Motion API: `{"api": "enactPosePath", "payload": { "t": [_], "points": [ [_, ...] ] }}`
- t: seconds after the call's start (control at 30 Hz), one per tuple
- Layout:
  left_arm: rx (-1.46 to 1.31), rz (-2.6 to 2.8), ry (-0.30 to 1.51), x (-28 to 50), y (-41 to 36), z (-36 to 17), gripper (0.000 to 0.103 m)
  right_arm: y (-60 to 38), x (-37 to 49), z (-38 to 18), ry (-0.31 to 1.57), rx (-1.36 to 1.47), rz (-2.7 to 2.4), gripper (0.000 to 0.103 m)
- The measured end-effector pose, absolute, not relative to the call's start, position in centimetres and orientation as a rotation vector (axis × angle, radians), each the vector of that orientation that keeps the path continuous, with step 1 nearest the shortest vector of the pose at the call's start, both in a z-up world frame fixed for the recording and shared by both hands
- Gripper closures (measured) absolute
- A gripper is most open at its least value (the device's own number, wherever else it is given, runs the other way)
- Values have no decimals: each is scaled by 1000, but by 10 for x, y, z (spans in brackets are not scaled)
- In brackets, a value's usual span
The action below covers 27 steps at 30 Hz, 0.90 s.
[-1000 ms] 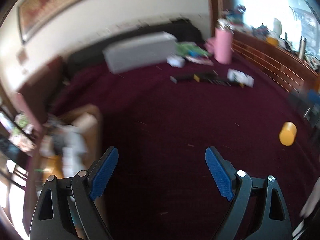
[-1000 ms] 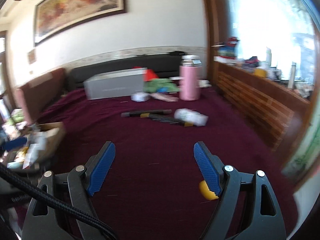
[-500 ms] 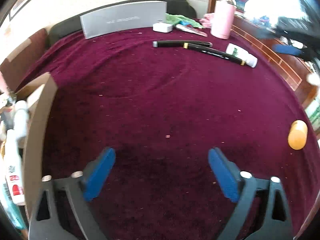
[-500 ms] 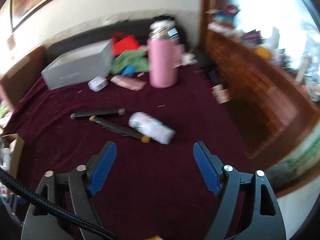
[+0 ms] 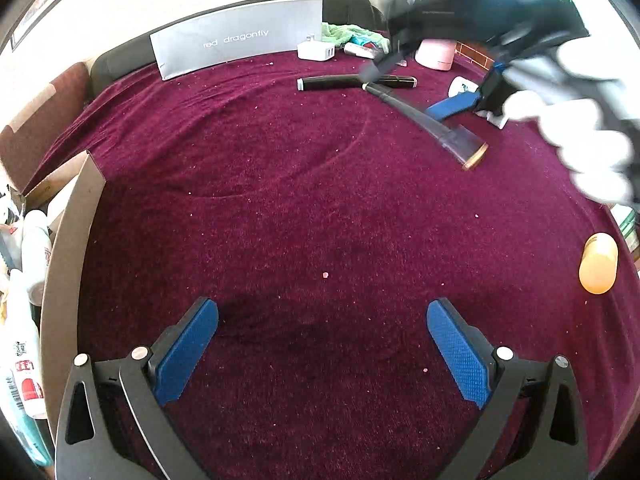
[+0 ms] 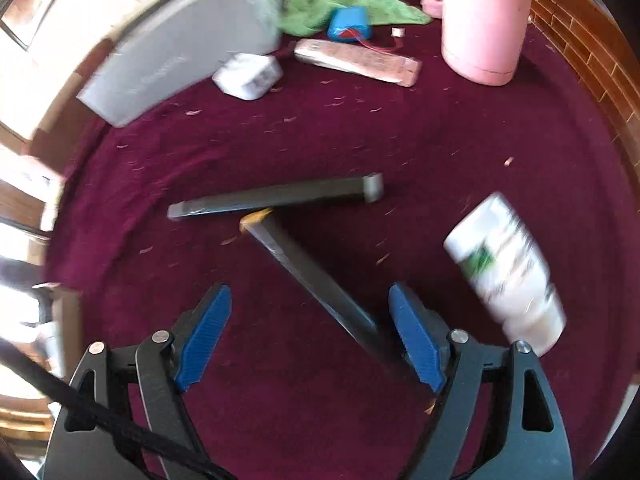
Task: Organize objects
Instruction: 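Grasp a black marker with the left gripper while the right gripper grasps a white pill bottle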
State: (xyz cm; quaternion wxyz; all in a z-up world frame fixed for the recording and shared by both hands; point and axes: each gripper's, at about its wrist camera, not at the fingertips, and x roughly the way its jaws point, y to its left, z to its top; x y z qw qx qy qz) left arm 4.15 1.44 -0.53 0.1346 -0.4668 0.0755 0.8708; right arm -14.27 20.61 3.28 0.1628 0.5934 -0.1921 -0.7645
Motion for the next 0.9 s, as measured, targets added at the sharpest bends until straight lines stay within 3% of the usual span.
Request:
{"api": "enactPosePath", "payload": {
  "t": [0.07,0.2,0.3,0.47,0.67,0.7,0.77,0.8,0.83,0.9],
  "points": [
    [-1352,2522,217,42,14,-5,2,198,-122,40,-646,1636,-2002,23],
    [-1341,2506,184,44,10,-3,2,218,-86,82,-555,1482,-2290,24],
    [-1313,2492,157,42,4,3,2,246,-70,91,-628,1413,-2481,23],
    [-1112,2597,486,24,28,26,2,276,-61,81,-618,1430,-2588,24],
    [-958,2464,975,-7,80,6,2,290,-90,74,-455,1442,-2718,24],
    [-925,2454,968,-11,83,7,7,290,-99,70,-418,1469,-2720,24],
    [-1036,2382,857,-24,84,10,34,287,-118,59,-361,1531,-2704,24],
    [-1142,2292,724,-31,81,12,67,288,-125,53,-349,1552,-2693,24],
    [-1200,2266,672,-35,79,14,87,289,-131,47,-334,1579,-2683,24],
    [-1215,2256,692,-33,79,13,91,286,-139,39,-292,1621,-2682,26]
  ]
}}
